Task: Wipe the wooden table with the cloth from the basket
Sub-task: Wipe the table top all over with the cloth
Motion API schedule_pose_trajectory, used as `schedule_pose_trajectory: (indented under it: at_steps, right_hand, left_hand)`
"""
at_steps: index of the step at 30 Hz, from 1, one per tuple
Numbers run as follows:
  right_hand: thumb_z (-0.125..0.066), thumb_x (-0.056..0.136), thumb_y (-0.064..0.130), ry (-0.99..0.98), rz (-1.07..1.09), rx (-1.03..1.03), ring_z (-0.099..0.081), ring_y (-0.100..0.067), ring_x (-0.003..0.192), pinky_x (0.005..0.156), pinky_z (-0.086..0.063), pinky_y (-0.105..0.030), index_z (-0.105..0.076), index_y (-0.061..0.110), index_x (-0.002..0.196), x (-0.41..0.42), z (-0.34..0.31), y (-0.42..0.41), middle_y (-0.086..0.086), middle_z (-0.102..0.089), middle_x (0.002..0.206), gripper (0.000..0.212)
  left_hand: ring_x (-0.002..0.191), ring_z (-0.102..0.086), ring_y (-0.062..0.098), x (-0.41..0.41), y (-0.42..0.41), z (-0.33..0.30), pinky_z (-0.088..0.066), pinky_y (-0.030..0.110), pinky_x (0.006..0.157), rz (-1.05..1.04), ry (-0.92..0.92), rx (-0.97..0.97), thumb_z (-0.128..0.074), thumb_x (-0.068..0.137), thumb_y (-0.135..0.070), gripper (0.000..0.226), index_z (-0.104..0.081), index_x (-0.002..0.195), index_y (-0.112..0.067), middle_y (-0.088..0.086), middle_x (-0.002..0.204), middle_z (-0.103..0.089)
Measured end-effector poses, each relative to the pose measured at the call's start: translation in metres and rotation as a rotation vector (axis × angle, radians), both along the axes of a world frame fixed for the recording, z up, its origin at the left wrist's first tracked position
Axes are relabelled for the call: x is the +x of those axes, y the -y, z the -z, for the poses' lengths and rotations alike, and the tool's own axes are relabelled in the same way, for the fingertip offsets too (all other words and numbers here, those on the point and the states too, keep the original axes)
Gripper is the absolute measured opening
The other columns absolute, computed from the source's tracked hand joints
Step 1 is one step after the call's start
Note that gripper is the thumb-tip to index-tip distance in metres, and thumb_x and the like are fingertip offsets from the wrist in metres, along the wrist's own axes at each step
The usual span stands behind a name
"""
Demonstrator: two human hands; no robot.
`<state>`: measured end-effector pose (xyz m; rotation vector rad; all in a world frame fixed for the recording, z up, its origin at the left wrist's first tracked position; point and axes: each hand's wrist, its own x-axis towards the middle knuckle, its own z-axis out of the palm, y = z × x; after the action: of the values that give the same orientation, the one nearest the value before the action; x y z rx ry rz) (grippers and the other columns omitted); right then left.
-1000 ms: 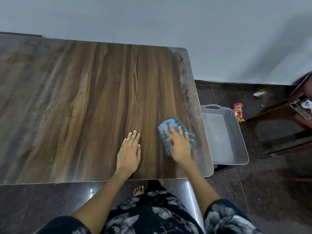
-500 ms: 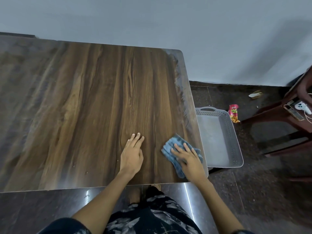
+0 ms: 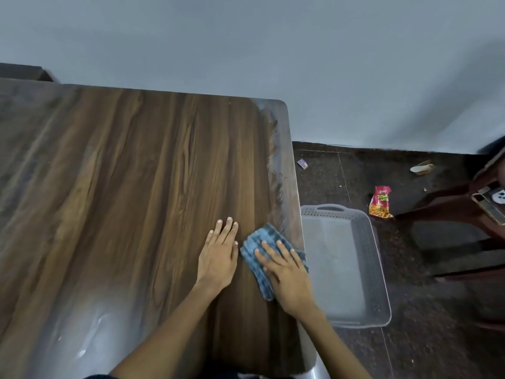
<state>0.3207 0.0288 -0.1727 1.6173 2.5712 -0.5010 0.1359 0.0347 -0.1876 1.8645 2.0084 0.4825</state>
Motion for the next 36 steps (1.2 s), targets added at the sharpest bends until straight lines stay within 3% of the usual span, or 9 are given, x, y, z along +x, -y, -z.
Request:
schedule_pose_trajectory:
  at_steps: [4,8,18,24,30,36]
  right_hand:
    - [-0.018,0.092,0.039,-0.041,0.106,0.024,-0.015,-0.017,0.142,0.112,0.002,-0.028,-0.030,0.034,0.143,-0.009,0.001,-0.087,0.010,-0.029,0.150,0.052]
    - [-0.029,0.101,0.027,-0.071,0.159,0.098,-0.004,-0.016,0.145,0.114,0.002,-0.031,-0.021,0.036,0.146,-0.027,0.005,-0.174,0.011,-0.016,0.155,0.046]
    - [-0.028,0.102,0.024,-0.058,0.182,0.168,-0.007,-0.019,0.145,0.116,-0.004,-0.036,-0.026,0.033,0.145,-0.063,0.012,-0.356,0.009,-0.019,0.155,0.045]
    - [-0.027,0.102,0.022,-0.073,0.203,0.184,-0.006,-0.021,0.145,0.115,-0.006,-0.039,-0.027,0.030,0.146,-0.086,0.015,-0.451,0.006,-0.017,0.156,0.045]
    - [-0.025,0.102,0.022,-0.059,0.052,0.194,-0.006,-0.022,0.145,0.116,-0.005,-0.039,-0.021,0.027,0.148,-0.110,0.014,-0.465,0.004,-0.015,0.157,0.047]
    - [-0.034,0.098,0.022,-0.098,-0.277,0.144,-0.011,-0.017,0.144,0.116,-0.003,-0.036,-0.024,0.031,0.146,-0.091,0.009,-0.391,0.009,-0.020,0.155,0.050]
  left_hand:
    - [0.142,0.002,0.010,0.011,-0.054,-0.002,-0.001,0.027,0.114,-0.034,-0.015,-0.036,-0.027,0.100,-0.032,0.050,-0.017,0.146,-0.019,-0.005,0.155,-0.012]
    - [0.143,0.004,0.011,0.009,-0.114,-0.003,-0.001,0.029,0.116,-0.016,-0.045,-0.077,-0.027,0.098,-0.041,0.057,-0.010,0.147,-0.019,-0.005,0.156,-0.005]
    - [0.142,0.005,0.009,-0.026,-0.261,-0.003,0.002,0.025,0.113,0.039,-0.121,-0.065,-0.029,0.093,-0.056,0.070,-0.006,0.148,-0.020,-0.006,0.156,0.000]
    - [0.141,0.005,0.005,-0.027,-0.271,0.011,0.004,0.023,0.113,0.003,-0.166,0.031,-0.011,0.087,-0.062,0.072,-0.009,0.147,-0.022,-0.008,0.154,-0.004]
    - [0.140,-0.002,0.004,-0.026,-0.271,0.014,-0.001,0.024,0.113,-0.019,-0.144,0.070,-0.017,0.089,-0.061,0.069,-0.018,0.146,-0.022,-0.009,0.152,-0.011]
    - [0.139,-0.009,0.005,-0.025,-0.271,0.013,-0.006,0.026,0.113,-0.037,-0.147,0.068,-0.022,0.090,-0.060,0.067,-0.024,0.144,-0.020,-0.008,0.149,-0.017]
